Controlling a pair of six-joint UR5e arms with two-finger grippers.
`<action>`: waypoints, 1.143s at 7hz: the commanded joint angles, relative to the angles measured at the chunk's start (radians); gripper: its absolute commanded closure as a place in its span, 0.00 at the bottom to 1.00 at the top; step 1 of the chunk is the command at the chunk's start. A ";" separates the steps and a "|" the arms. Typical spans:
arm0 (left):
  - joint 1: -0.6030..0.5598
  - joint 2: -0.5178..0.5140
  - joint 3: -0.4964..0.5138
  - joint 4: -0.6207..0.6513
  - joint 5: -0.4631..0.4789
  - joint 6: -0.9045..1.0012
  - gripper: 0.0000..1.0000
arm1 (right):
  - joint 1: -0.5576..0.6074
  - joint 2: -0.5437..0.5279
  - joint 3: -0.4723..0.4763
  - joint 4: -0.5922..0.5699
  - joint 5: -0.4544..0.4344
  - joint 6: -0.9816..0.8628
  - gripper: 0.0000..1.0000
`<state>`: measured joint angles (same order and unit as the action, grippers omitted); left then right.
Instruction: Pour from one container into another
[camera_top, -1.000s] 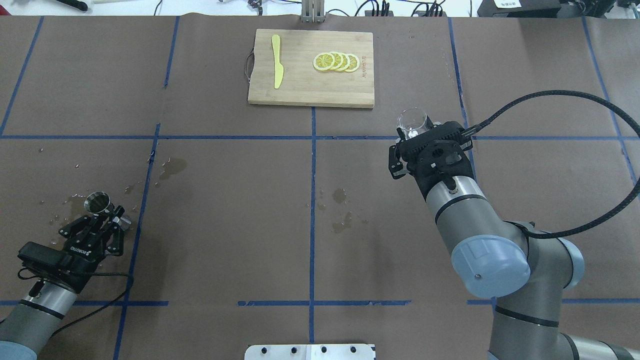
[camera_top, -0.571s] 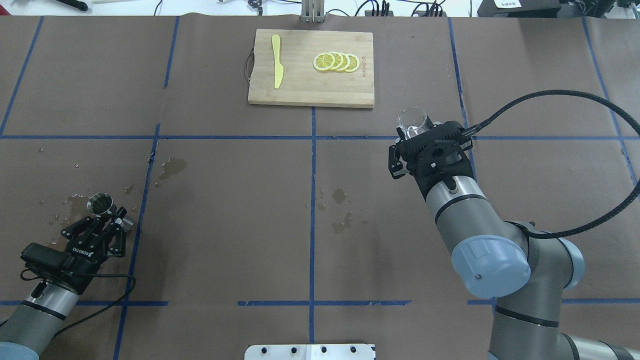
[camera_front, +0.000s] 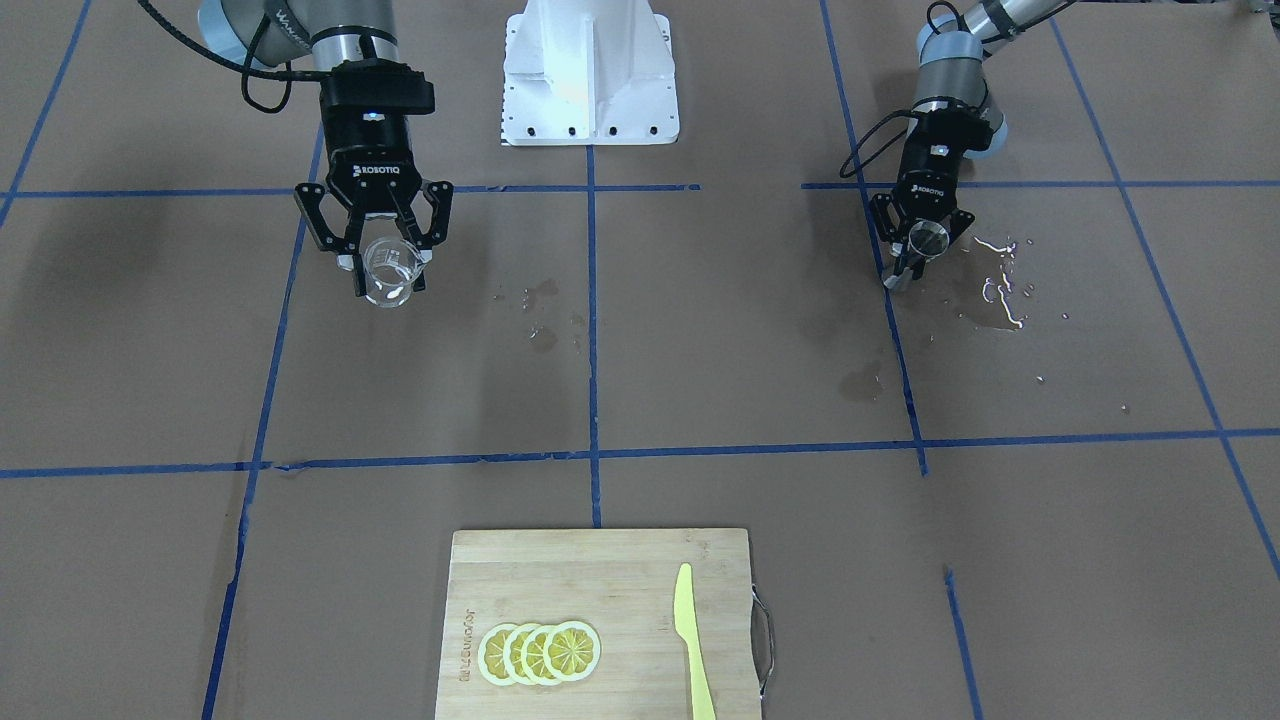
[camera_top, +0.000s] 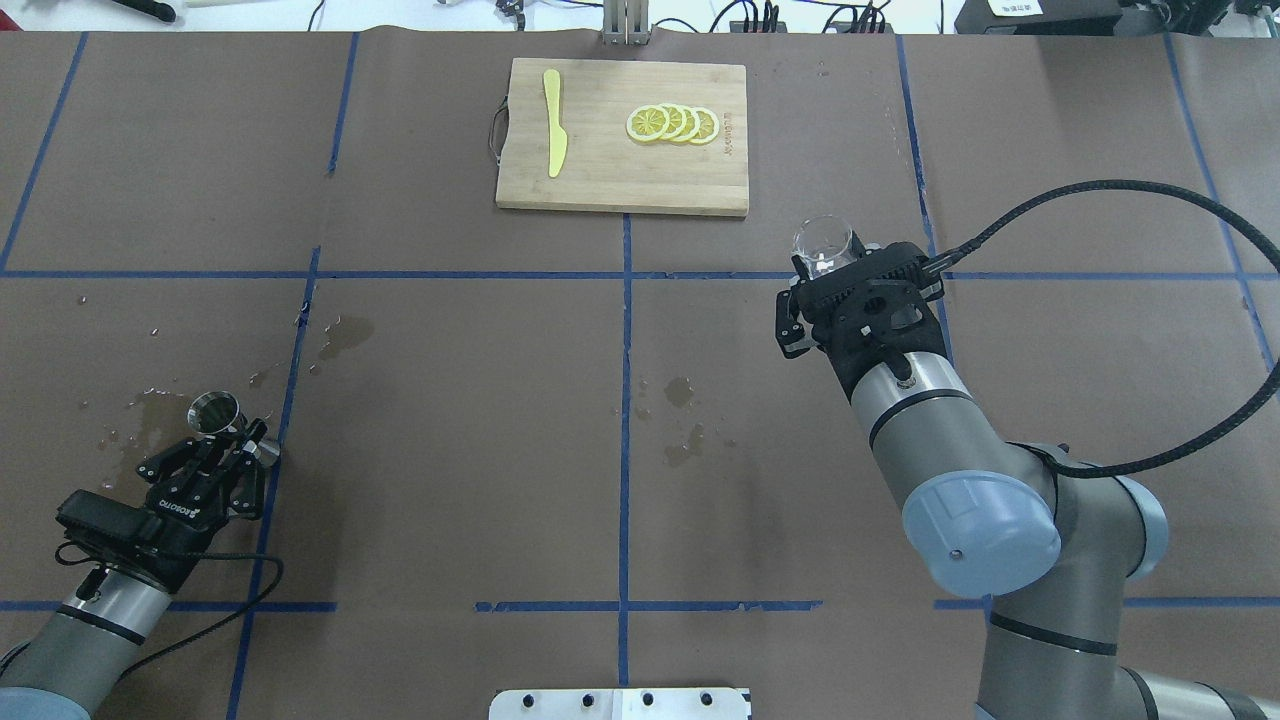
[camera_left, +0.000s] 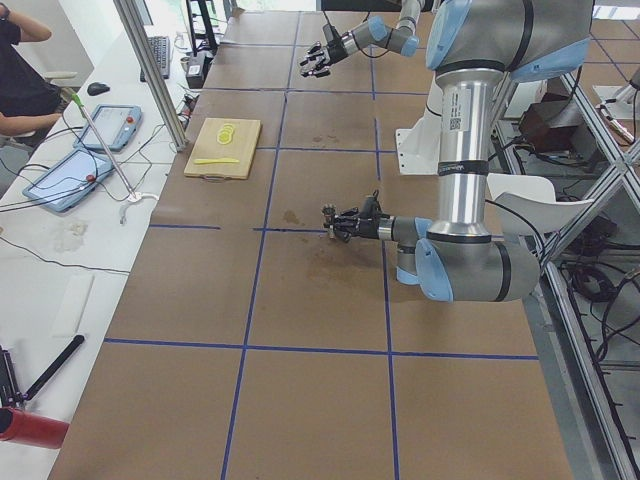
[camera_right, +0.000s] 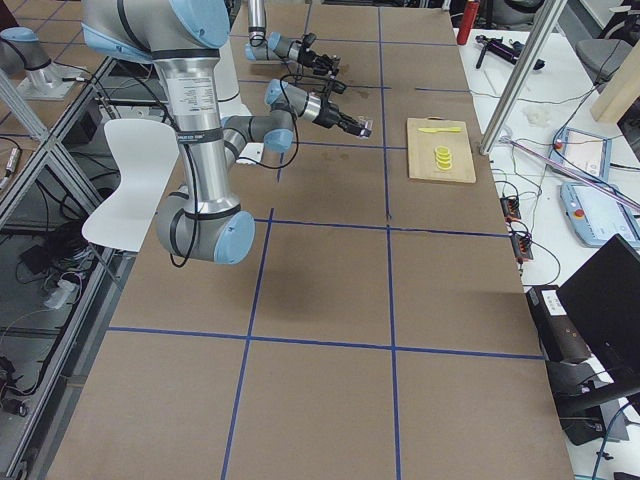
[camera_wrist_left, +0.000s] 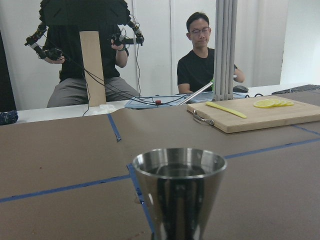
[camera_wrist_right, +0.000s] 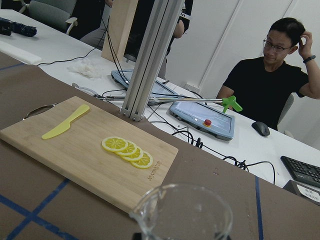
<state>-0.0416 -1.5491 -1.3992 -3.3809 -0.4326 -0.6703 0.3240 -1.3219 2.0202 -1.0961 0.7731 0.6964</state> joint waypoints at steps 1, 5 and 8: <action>0.002 0.001 0.002 0.000 -0.002 0.000 0.93 | 0.000 0.001 0.000 -0.001 0.000 0.000 1.00; 0.003 0.001 -0.007 0.000 -0.002 0.002 0.68 | 0.000 0.003 0.002 -0.001 0.000 0.000 1.00; 0.003 0.001 -0.006 0.000 0.000 0.002 0.56 | 0.000 0.004 0.002 0.001 0.000 0.000 1.00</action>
<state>-0.0387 -1.5478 -1.4047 -3.3809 -0.4331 -0.6688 0.3237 -1.3182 2.0218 -1.0954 0.7731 0.6964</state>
